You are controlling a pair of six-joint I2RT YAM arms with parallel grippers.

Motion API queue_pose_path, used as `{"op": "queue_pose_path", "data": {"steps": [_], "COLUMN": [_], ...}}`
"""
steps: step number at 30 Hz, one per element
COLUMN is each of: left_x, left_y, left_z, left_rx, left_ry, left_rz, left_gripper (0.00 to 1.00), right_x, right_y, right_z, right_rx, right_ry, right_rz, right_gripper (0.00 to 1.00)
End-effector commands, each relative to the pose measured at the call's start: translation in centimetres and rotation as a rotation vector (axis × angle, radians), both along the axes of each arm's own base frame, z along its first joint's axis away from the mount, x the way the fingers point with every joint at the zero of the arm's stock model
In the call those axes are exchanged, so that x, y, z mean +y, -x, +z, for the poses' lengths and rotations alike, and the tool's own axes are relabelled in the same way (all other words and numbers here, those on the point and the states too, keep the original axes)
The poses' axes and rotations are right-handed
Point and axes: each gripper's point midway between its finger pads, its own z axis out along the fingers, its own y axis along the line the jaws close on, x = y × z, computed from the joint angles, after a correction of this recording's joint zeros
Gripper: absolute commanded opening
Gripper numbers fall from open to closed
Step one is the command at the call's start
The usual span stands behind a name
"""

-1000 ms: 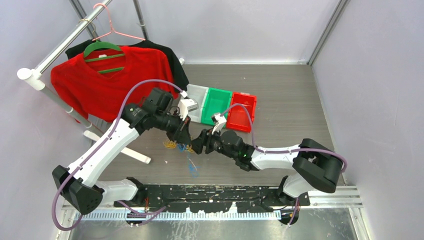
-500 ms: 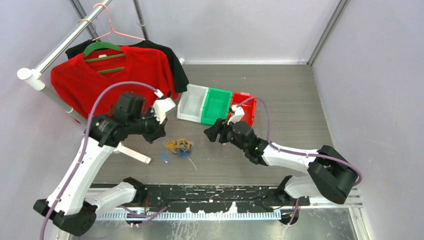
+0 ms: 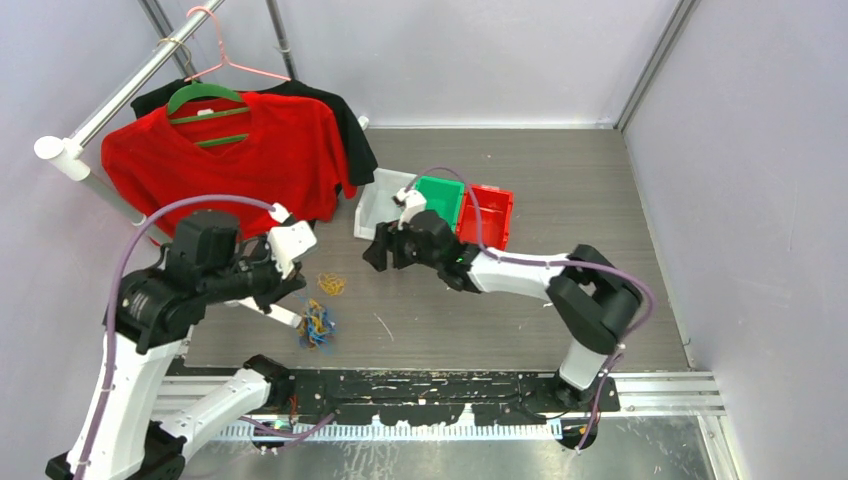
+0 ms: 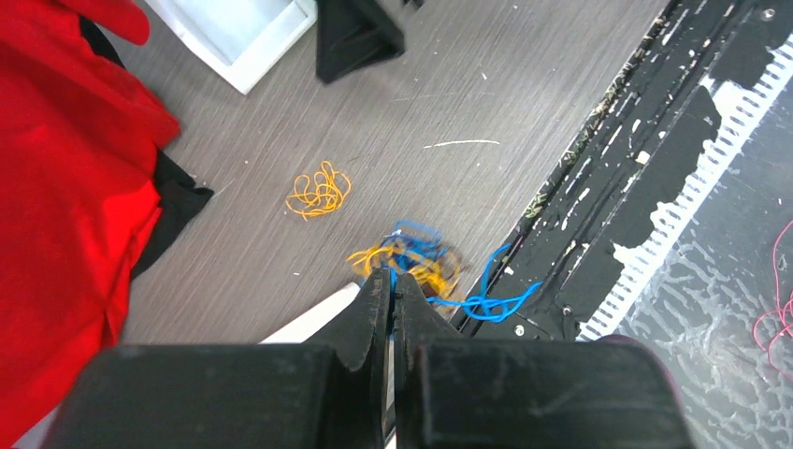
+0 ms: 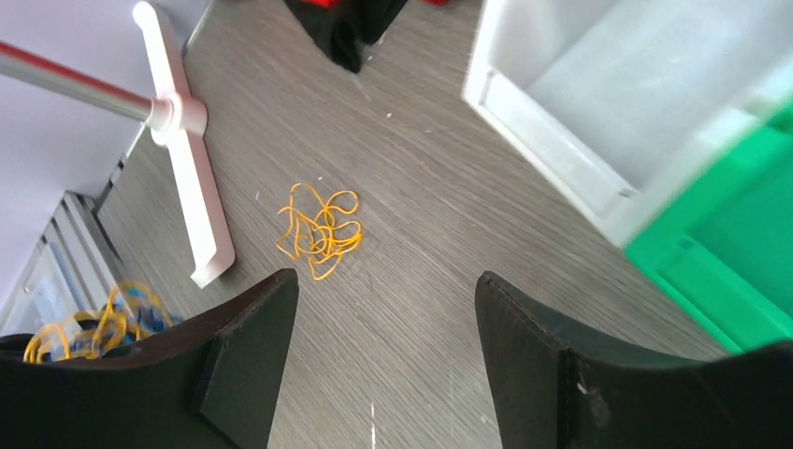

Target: Untangle the cables

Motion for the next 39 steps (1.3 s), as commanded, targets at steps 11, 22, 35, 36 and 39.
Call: {"op": "queue_pose_path", "data": {"steps": [11, 22, 35, 36, 39], "left_x": [-0.1, -0.5, 1.0, 1.0, 1.4], "left_y": [2.6, 1.1, -0.1, -0.2, -0.4], "left_z": [2.0, 0.5, -0.9, -1.0, -1.3], "left_rx": [-0.031, 0.0, -0.031, -0.035, -0.048], "left_ry": [0.046, 0.021, -0.083, -0.091, -0.114], "left_rz": [-0.086, -0.069, -0.042, -0.044, -0.047], "left_gripper": [0.0, 0.0, 0.0, 0.0, 0.0], "right_x": [11.6, 13.0, 5.7, 4.7, 3.4], "right_y": [1.2, 2.8, -2.0, -2.0, -1.8], "right_z": [-3.4, -6.5, -4.6, -4.4, -3.4], "right_rx": [-0.014, 0.107, 0.164, 0.132, 0.073], "right_ry": [0.089, 0.106, -0.009, 0.018, 0.091], "right_rz": [0.256, 0.313, 0.018, 0.009, -0.008], "right_gripper": [0.65, 0.43, 0.01, 0.01, 0.01]}}
